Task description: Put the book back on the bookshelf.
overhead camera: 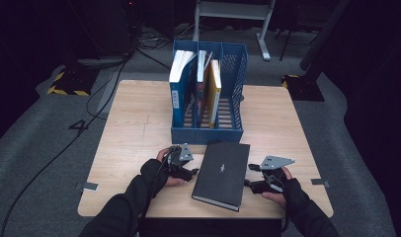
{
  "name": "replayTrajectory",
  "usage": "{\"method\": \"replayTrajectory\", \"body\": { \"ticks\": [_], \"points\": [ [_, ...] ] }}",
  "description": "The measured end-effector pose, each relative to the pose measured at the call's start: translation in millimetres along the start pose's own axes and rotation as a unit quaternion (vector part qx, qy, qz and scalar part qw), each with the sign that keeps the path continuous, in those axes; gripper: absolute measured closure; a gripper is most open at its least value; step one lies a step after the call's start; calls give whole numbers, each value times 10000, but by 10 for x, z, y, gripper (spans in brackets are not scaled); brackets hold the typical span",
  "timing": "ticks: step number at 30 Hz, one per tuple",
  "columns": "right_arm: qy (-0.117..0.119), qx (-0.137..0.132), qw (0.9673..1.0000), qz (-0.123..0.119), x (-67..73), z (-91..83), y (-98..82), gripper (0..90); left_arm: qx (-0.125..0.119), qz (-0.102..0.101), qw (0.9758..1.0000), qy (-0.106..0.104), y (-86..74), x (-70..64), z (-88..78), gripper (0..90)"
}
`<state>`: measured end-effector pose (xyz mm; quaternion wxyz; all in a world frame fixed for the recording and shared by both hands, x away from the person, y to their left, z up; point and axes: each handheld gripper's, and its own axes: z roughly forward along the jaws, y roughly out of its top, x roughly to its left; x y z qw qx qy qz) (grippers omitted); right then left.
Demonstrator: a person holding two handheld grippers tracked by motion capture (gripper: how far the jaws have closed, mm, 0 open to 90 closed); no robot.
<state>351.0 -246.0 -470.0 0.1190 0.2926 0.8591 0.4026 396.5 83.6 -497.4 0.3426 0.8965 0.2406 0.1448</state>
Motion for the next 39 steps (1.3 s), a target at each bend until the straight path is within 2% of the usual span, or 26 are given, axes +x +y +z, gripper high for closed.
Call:
{"method": "replayTrajectory", "body": {
  "ticks": [1,5,7,10,12,15,18,20,21,22,23,25,26,30,31,34,36,39],
  "points": [
    [-18,34,10000,24,-1,19,2,294,-9,0,10000,32,8,5,10,276],
    [226,87,9990,385,-85,84,1,230,-88,-152,9998,-85,-3,57,41,276],
    [431,169,9966,681,-162,133,-7,165,-112,-132,9998,-47,4,65,52,269],
    [753,284,9920,970,-253,204,-7,128,-121,-131,9998,-26,29,94,80,273],
    [890,345,9900,1043,-285,258,11,106,-135,-202,9997,-86,39,127,103,276],
    [1053,409,9883,1026,-328,314,42,90,-135,-253,9995,-111,63,182,136,279],
    [1052,414,9885,1009,-329,313,44,94,-135,-303,9994,-131,82,207,157,287],
    [1000,388,9907,832,-318,296,62,122,-143,-348,9990,-219,91,213,160,375],
    [1000,388,9907,832,-318,296,62,122,-157,-353,9989,-265,92,211,159,375],
    [956,308,9923,721,-310,280,68,209,-145,-349,9988,-312,92,205,153,412],
    [822,88,9948,590,-294,241,87,338,-146,-354,9987,-342,94,204,152,441],
    [745,-41,9962,454,-276,223,136,391,-162,-383,9985,-366,93,202,153,462],
    [793,-34,9960,419,-267,253,178,399,-144,-379,9985,-375,93,205,151,470],
    [896,7,9944,560,-298,278,198,395,-140,-393,9985,-346,93,203,151,450],
    [795,25,9950,600,-289,261,207,378,-142,-389,9986,-325,92,205,152,442],
    [700,69,9952,682,-290,246,203,334,-133,-402,9987,-288,93,201,151,432],
    [545,282,9961,638,-296,205,178,300,-121,-404,9987,-281,92,193,148,429],
    [545,343,9959,628,-322,126,110,302,-126,-403,9987,-301,89,191,146,434]
  ]
}}
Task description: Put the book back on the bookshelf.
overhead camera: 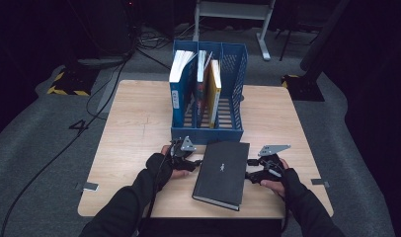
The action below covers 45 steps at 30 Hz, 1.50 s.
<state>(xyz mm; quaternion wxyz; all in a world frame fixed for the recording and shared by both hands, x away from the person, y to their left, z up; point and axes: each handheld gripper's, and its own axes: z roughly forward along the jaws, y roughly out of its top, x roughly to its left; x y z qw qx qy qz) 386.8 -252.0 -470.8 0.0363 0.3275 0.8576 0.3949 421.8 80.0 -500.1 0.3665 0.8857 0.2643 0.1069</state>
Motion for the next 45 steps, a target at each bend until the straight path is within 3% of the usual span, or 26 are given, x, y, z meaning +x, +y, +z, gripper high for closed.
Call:
{"method": "replayTrajectory", "body": {
  "ticks": [4,6,11,15,17,20,25,29,35,45],
  "points": [
    [32,79,9999,-144,27,-88,-49,283,18,13,10000,-1,-3,-21,-11,459],
    [179,87,9997,-149,44,-152,-79,266,26,35,10000,-37,-10,-31,-21,464],
    [233,-11,9995,-225,110,-278,-82,265,56,52,9999,-77,-22,-50,-42,464],
    [320,-367,9986,-210,177,-378,-15,260,79,95,9999,-75,-32,-77,-59,468],
    [343,-416,9984,-181,199,-389,12,259,97,109,9999,-52,-37,-91,-68,469],
    [271,-317,9986,-324,312,-343,64,257,92,103,9999,-63,-45,-102,-75,469],
    [-83,229,9996,-106,253,-94,-15,242,92,87,9999,-103,-54,-127,-87,511],
    [187,370,9986,323,92,20,-47,132,72,16,9999,-135,-63,-124,-87,528],
    [495,367,9973,401,10,169,12,84,38,-27,9998,-167,-63,-120,-80,531],
    [405,182,9990,64,37,140,8,101,-29,-183,9995,-241,-62,-100,-71,577]
  ]
}}
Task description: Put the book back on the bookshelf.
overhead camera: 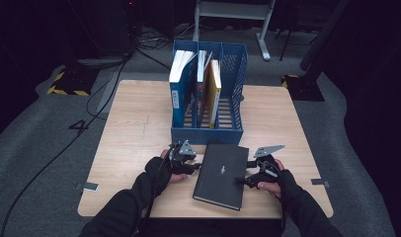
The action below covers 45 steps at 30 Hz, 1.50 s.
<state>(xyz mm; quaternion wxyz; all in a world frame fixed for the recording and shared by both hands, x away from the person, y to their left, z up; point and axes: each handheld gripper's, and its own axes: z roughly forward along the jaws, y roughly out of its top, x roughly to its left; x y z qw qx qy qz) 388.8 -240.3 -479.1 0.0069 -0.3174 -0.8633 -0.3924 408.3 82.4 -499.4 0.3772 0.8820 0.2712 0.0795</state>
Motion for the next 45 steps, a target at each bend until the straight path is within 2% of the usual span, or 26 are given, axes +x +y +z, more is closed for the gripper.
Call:
{"method": "replayTrajectory", "body": {
  "ticks": [4,6,7,10,12,14,18,21,22,23,24,26,27,28,29,30,31,32,33,34,36,40,41,42,44,45],
  "points": [
    [-90,-103,9998,-137,28,-16,-4,115,-2,-167,9999,-1,35,57,22,576],
    [-208,-202,9991,-297,72,-37,-5,172,23,-242,9997,92,52,104,27,576],
    [-293,-225,9985,-412,103,-47,5,181,33,-236,9996,118,60,123,31,559],
    [-225,-223,9988,-373,85,-42,10,182,84,-102,9999,101,76,116,37,559],
    [-196,-261,9987,-402,77,-42,6,184,46,81,9999,-73,68,74,46,753],
    [-223,-337,9978,-523,91,-59,13,187,20,218,9997,-77,68,40,58,900],
    [-196,-442,9973,-561,91,-64,-3,190,-58,286,9994,-194,53,59,39,900],
    [-171,-594,9960,-643,102,-94,-5,202,-249,275,9988,-329,44,76,-11,900],
    [-168,-642,9956,-665,106,-108,-2,207,-374,222,9981,-446,46,93,-40,900],
    [-139,-694,9953,-663,110,-119,1,211,-513,191,9970,-554,56,98,-69,900],
    [-134,-726,9950,-677,115,-128,4,215,-744,200,9944,-720,100,72,-121,900],
    [-136,-860,9935,-733,140,-158,21,239,-554,656,9958,-311,197,-45,-152,900],
    [-177,-824,9940,-697,143,-162,38,255,-497,734,9958,-214,211,-70,-157,900],
    [-177,-824,9940,-697,143,-162,38,255,-497,734,9958,-214,211,-70,-157,900],
    [-198,-812,9943,-655,141,-162,42,265,-378,581,9974,-176,189,-42,-153,877],
    [-198,-812,9943,-655,141,-162,42,265,-378,581,9974,-176,189,-42,-153,837],
    [-189,-789,9947,-626,135,-155,39,266,-250,564,9981,-17,168,-24,-148,837],
    [-173,-783,9949,-609,130,-151,33,266,-158,562,9983,-43,140,-2,-139,806],
    [-165,-801,9947,-623,129,-152,34,267,50,713,9973,149,117,3,-114,774],
    [-163,-818,9944,-650,132,-156,40,269,163,760,9966,261,103,4,-90,739],
    [-158,-839,9941,-669,135,-161,41,273,316,716,9969,102,68,17,-25,699],
    [-157,-876,9936,-699,135,-168,34,280,264,693,9972,39,60,35,-20,727],
    [-173,-883,9933,-730,141,-171,35,280,200,642,9977,-86,49,46,-14,727],
    [-166,-935,9925,-775,146,-178,36,281,191,696,9972,-174,43,42,-13,791],
    [-170,-1029,9909,-847,161,-196,38,283,157,892,9958,-151,36,-2,-3,900],
    [-169,-1060,9904,-866,169,-207,38,284,144,876,9959,-181,34,0,-3,900]
  ]
}}
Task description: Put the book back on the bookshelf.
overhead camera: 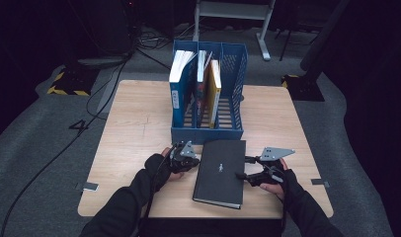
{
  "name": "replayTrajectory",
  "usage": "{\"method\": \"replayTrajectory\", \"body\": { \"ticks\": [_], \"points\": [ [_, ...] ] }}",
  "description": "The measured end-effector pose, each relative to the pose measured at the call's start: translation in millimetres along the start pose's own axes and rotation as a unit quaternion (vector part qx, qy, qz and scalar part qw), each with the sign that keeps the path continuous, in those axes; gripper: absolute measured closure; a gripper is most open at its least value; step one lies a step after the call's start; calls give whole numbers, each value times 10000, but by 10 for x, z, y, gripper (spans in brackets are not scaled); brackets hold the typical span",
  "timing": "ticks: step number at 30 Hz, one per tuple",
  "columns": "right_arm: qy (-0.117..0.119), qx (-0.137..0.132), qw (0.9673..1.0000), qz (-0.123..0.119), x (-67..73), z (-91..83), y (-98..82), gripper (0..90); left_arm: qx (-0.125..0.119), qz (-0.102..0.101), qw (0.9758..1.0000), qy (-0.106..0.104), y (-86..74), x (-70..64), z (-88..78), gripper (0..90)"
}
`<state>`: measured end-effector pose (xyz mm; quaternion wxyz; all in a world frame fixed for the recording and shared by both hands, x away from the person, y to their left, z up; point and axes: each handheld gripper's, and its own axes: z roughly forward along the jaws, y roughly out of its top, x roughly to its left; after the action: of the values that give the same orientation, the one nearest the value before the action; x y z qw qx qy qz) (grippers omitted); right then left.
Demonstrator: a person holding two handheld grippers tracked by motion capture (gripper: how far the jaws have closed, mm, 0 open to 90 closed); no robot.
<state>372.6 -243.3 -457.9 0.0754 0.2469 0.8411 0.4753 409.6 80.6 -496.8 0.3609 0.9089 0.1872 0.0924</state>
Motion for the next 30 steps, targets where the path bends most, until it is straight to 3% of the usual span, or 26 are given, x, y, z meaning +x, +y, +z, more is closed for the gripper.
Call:
{"method": "replayTrajectory", "body": {
  "ticks": [3,13,17,19,23,30],
  "points": [
    [33,-53,10000,-41,8,-19,10,288,-76,-39,9998,-157,-20,31,-3,900],
    [202,-232,9994,-151,33,-77,49,333,-363,-7,9990,-241,0,19,-69,900],
    [244,-247,9993,-148,44,-86,62,344,-299,70,9995,-94,28,8,-68,900],
    [264,-282,9991,-187,58,-94,66,365,-117,97,9999,74,26,3,-27,889],
    [284,-286,9987,-303,92,-99,78,368,-38,-39,9999,90,-2,47,10,803],
    [279,-380,9978,-457,143,-119,85,379,-193,-245,9995,-90,-26,74,-16,802]
  ]
}}
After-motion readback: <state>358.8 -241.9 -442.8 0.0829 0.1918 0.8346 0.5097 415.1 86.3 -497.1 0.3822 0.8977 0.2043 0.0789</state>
